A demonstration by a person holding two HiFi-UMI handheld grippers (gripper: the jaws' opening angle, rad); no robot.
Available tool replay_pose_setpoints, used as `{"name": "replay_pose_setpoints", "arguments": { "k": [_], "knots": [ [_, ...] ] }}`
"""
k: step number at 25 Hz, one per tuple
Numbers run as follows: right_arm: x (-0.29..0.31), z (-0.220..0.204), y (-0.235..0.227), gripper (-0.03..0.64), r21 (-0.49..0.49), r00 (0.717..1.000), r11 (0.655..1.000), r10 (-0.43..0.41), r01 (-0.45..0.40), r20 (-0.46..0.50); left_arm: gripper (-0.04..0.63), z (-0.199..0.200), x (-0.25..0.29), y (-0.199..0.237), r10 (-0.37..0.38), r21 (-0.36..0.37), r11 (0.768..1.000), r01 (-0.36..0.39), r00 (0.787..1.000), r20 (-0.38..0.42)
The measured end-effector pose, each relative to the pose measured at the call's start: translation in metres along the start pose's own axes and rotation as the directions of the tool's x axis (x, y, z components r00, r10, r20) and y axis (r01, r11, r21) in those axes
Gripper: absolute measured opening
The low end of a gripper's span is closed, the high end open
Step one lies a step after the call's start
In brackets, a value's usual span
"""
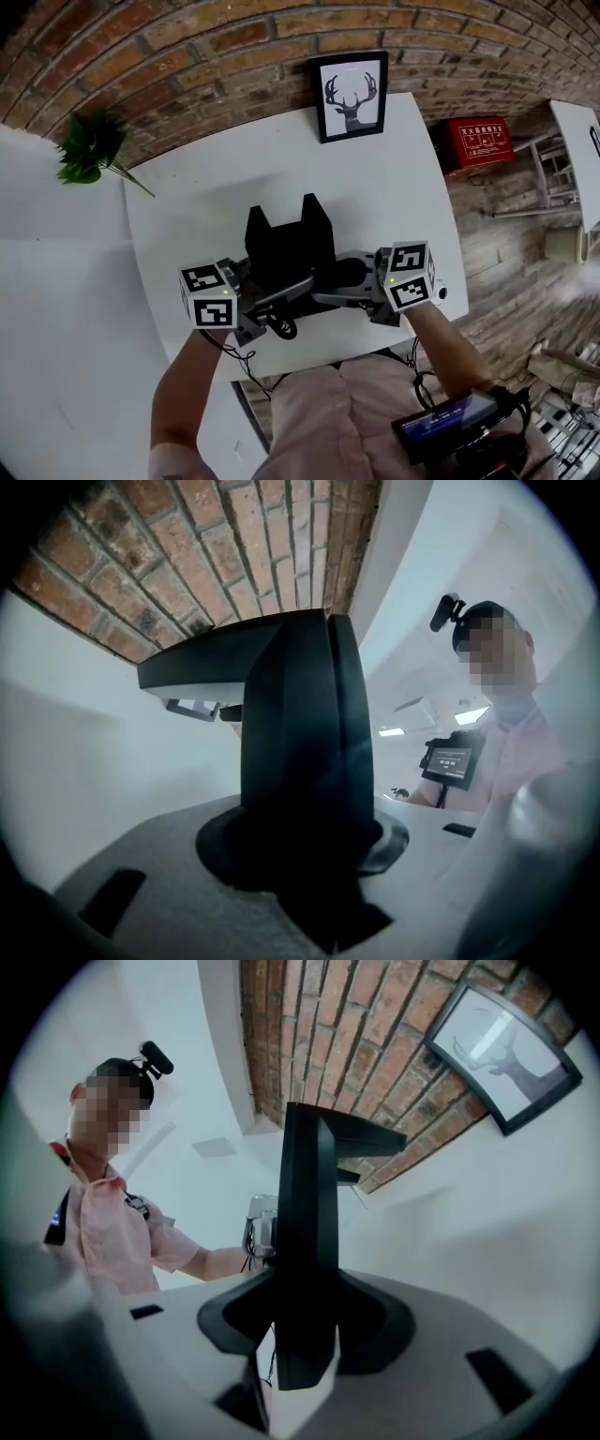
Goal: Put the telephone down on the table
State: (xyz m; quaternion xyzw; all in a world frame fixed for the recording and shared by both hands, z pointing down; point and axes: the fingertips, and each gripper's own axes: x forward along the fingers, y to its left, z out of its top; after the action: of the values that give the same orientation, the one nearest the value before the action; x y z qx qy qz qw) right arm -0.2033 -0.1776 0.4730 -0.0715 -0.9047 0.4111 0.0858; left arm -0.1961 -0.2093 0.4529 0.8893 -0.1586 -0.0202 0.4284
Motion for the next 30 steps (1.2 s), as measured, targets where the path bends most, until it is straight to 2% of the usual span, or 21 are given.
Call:
{"name": "replay_pose_setpoints", "arguments": {
  "k": [17,30],
  "knots": [
    [0.006,-0.016,-0.033,0.17,0.118,1.0,0.993,0.005,-0.002,-0.028,0.163,-0.017,0.002,0.039,-0.009,-0.116,0.993,0.006,1.0,-0.022],
    [0.005,-0.027,-0.05,0.17,0.21,0.999,0.978,-0.001,0.008,-0.033,0.163,-0.029,0.008,0.059,-0.02,-0.223,0.975,0.011,0.999,-0.038]
  ]
}}
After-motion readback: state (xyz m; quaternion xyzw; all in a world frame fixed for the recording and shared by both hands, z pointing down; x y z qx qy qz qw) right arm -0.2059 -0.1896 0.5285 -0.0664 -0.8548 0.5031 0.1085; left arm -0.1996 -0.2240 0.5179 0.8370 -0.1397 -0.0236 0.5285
